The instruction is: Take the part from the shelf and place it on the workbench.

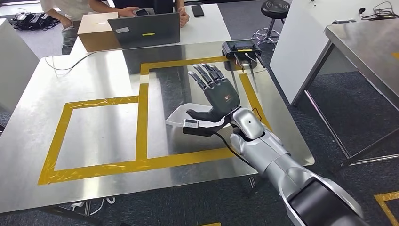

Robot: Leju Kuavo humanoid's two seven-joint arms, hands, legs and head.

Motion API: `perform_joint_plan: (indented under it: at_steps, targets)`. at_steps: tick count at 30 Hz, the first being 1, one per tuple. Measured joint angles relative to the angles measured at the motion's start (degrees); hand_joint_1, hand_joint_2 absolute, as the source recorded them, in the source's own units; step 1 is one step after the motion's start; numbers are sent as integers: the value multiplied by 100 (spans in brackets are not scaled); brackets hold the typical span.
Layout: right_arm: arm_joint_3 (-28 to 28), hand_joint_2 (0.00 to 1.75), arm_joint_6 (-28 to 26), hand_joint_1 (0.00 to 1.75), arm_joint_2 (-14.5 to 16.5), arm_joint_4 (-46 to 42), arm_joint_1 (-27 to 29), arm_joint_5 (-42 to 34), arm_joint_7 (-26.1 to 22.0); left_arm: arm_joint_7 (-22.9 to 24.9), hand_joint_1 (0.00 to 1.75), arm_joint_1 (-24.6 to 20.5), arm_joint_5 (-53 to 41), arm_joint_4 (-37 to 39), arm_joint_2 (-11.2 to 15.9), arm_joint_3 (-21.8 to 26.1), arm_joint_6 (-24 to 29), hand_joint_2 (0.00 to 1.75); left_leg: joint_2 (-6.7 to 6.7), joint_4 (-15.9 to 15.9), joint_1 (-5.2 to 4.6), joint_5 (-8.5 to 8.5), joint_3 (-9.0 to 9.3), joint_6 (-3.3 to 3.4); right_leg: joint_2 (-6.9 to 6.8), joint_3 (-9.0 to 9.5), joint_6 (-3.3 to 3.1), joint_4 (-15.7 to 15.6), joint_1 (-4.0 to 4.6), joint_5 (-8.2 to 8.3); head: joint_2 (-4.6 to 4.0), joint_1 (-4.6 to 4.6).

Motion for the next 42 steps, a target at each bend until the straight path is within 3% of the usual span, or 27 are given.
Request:
perform_joint_plan:
  at_steps: [4, 6, 8, 9, 10, 11, 13, 15, 18, 20, 23, 24, 25, 26, 27, 29, 31, 33, 35, 36, 39, 40, 41, 42]
  targets:
    - [-106, 0, 79, 0, -115, -556, -50, 63, -26, -53, 0, 10, 97, -1, -1, 4, 48, 0, 22, -87, 23, 68, 45, 98, 0, 2, 73, 36, -7, -38, 0, 4]
    - [-138, 0, 115, 0, -201, -796, -53, 125, 16, -92, 0, 23, 115, -1, -3, 7, 78, 0, 45, -161, 55, 117, 79, 148, -11, -189, 98, 477, 0, -313, 0, 15]
    - [-145, 0, 123, 0, -292, -990, 12, 203, 94, -112, 0, 43, 120, -1, -1, 9, 89, 0, 51, -168, 54, 124, 78, 164, -18, -532, 124, 1238, 2, -665, 0, 21]
    - [-150, 0, 123, 0, -341, -1078, 75, 243, 133, -115, 0, 56, 120, 0, 1, 9, 90, 0, 50, -162, 54, 122, 76, 164, -20, -649, 134, 1504, -4, -743, 0, 21]
    - [-161, 0, 122, 0, -393, -1163, 142, 280, 170, -120, 0, 69, 126, 0, 1, 10, 90, 0, 47, -154, 54, 119, 75, 161, -23, -664, 138, 1556, -11, -711, 0, 22]
    - [-178, 0, 121, 0, -440, -1251, 198, 309, 200, -128, 0, 79, 138, 0, 2, 13, 90, 0, 44, -140, 55, 113, 75, 152, -29, -565, 137, 1375, -18, -584, 0, 23]
    - [-224, 0, 117, 0, -505, -1418, 259, 355, 232, -166, 0, 89, 191, -1, 4, 19, 90, 0, 43, -97, 51, 87, 66, 108, -47, -149, 117, 589, -26, -255, 0, 22]
    - [-258, 0, 126, 0, -522, -1566, 285, 385, 232, -224, 0, 87, 284, -2, 14, 49, 88, 0, 49, -56, 34, 62, 47, 35, -53, 118, 60, 75, -7, -117, 0, 18]
    - [-283, 0, 192, 0, -429, -1677, 300, 442, 201, -267, 0, 105, 459, -3, 43, 166, 85, 0, 59, -65, 36, 67, 35, -84, -34, 132, -62, 16, 14, -93, 0, 17]
    - [-293, 0, 222, 0, -263, -1691, 280, 526, 213, -263, 0, 132, 541, -2, 69, 249, 89, 0, 60, 101, 50, -76, -41, -158, -30, 129, -142, -16, -4, -57, 0, 9]
    - [-301, 0, 220, 0, -70, -1694, 262, 643, 252, -251, 0, 164, 588, -1, 95, 336, 96, 0, 55, 1106, 64, -624, -469, -233, -54, 108, -192, -27, -14, -34, 0, -15]
    - [-305, 0, 217, 0, -44, -1694, 263, 664, 250, -248, 0, 176, 593, -1, 101, 356, 99, 0, 55, 1418, 68, -737, -600, -246, -66, 95, -195, -23, -14, -29, 0, -16]
    - [-313, 0, 212, 0, -24, -1694, 264, 677, 244, -243, 0, 189, 595, 0, 107, 379, 106, 0, 56, 1555, 71, -751, -646, -252, -75, 82, -195, -19, -14, -21, 0, -16]
    - [-326, 0, 205, 0, -5, -1694, 264, 687, 231, -238, 0, 200, 595, 0, 116, 399, 115, 0, 56, 1452, 78, -653, -573, -252, -79, 70, -190, -12, -17, -13, 0, -17]
    - [-348, 0, 194, 0, 13, -1694, 263, 692, 212, -233, 0, 205, 596, 0, 128, 418, 125, 0, 57, 1125, 86, -473, -385, -248, -79, 63, -182, -3, -22, -6, 0, -18]
    - [-409, 0, 168, 0, 44, -1694, 252, 698, 166, -232, 0, 203, 596, -1, 156, 439, 136, 0, 50, 315, 90, -190, 47, -225, -74, 44, -142, 27, -21, 8, 0, -16]
    - [-458, 0, 144, 0, 67, -1694, 229, 699, 132, -233, 0, 196, 597, -1, 168, 445, 139, 0, 34, -33, 73, -111, 211, -158, -66, 14, -70, 38, -4, 41, 0, -14]
    - [-484, 0, 133, 0, 78, -1694, 215, 699, 121, -232, 0, 195, 597, 0, 173, 448, 140, 0, 26, -26, 57, -62, 177, -64, -59, -8, 13, 13, -3, 91, 0, -13]
    - [-515, 0, 132, 0, 80, -1694, 209, 699, 121, -232, 0, 196, 597, -1, 181, 450, 140, 0, 34, -42, 62, -1, 135, 31, -58, -71, 74, 126, -17, -12, 0, -10]
    - [-531, 0, 131, 0, 80, -1694, 204, 699, 121, -232, 0, 195, 597, -2, 184, 450, 140, 0, 40, -53, 69, 31, 106, 77, -59, -166, 94, 347, -19, -177, 0, -8]
    - [-547, 0, 130, 0, 80, -1694, 209, 699, 121, -233, 0, 197, 597, -2, 187, 451, 140, 0, 51, -44, 46, 110, -13, 144, -61, -611, 125, 1468, -8, -792, 0, -5]
    - [-547, 0, 130, 0, 80, -1694, 217, 699, 121, -233, 0, 201, 597, -1, 187, 452, 140, 0, 52, -38, 33, 135, -52, 151, -61, -664, 117, 1663, -1, -857, 0, -5]
    - [-548, 0, 130, 0, 80, -1694, 221, 699, 121, -233, 0, 203, 597, -1, 188, 454, 140, 0, 53, -32, 19, 157, -85, 154, -61, -595, 94, 1623, 10, -812, 0, -5]
    - [-549, 0, 130, 0, 80, -1694, 219, 699, 121, -233, 0, 204, 597, -1, 188, 455, 140, 0, 52, -27, 4, 175, -107, 153, -61, -401, 57, 1344, 28, -679, 0, -5]
